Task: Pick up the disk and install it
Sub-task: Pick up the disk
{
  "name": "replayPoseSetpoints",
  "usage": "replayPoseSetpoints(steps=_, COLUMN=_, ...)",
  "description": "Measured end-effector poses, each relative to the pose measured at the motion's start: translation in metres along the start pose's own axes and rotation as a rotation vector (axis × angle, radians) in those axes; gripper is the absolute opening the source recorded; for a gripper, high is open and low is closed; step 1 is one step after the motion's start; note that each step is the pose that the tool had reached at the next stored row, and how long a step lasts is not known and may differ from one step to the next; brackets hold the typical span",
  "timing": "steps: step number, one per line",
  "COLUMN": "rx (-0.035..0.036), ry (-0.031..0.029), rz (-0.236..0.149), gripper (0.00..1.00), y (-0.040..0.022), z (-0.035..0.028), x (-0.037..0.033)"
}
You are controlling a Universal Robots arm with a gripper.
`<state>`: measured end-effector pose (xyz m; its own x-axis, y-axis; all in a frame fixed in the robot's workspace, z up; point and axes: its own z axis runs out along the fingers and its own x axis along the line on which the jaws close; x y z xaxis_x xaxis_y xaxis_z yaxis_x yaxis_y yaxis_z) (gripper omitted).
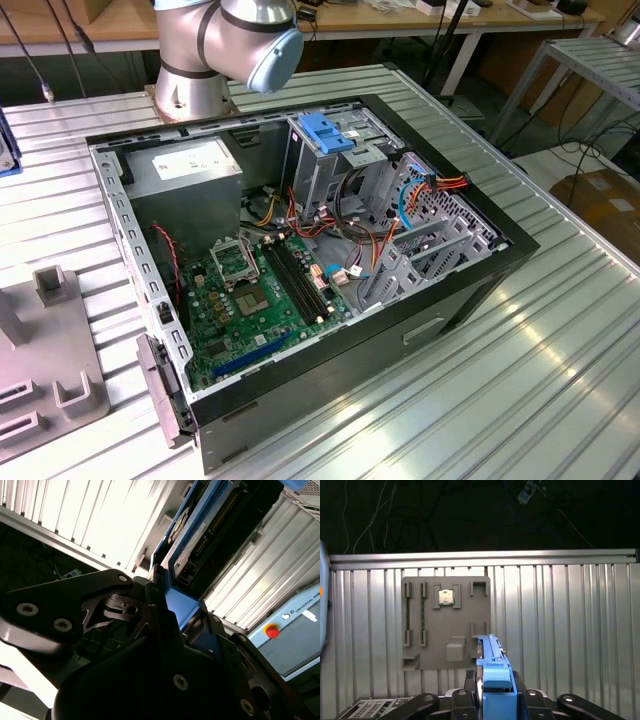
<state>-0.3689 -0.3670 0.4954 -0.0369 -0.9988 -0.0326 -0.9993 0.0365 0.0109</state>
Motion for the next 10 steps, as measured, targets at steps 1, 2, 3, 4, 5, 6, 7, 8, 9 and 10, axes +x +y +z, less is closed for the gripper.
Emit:
replayPoseSetpoints(steps=1, rx=0.0000, ry=0.0000, rz=0.000, gripper=0.37, y=-0.0020, z=0.0000, x=-0.0001)
replayPoseSetpoints(steps=2, rx=0.0001, ry=0.0000, rz=0.000, gripper=0.37, y=-0.0030, z=0.0000, x=-0.0001)
replayPoseSetpoints(steps=3, rx=0.0001, ry=0.0000, rz=0.000, gripper=0.37, y=-0.0040, z=0.0000, x=-0.0001)
replayPoseSetpoints(steps=4, rx=0.0000, ry=0.0000, rz=0.000, gripper=0.37, y=-0.0053, z=0.0000, x=-0.0002)
replayPoseSetpoints(steps=5, rx=0.0000, ry=0.0000, rz=0.000, gripper=0.37, y=-0.0061, z=0.0000, x=-0.0002)
replayPoseSetpoints(steps=6, rx=0.0000, ry=0.0000, rz=0.000, gripper=0.37, y=-0.0071, z=0.0000, x=-0.0003)
replayPoseSetpoints(steps=7, rx=0.0000, ry=0.0000, rz=0.000, gripper=0.37, y=-0.0080, z=0.0000, x=-0.0003)
replayPoseSetpoints(steps=8, rx=0.0000, ry=0.0000, rz=0.000, gripper=0.37, y=-0.0094, z=0.0000, x=-0.0003)
replayPoseSetpoints(steps=9, rx=0.0000, ry=0.0000, rz=0.000, gripper=0.37, y=-0.0103, z=0.0000, x=-0.0004)
replayPoseSetpoints(steps=10, rx=0.0000, ry=0.0000, rz=0.000, gripper=0.37, y=-0.0111, z=0.0000, x=-0.0004)
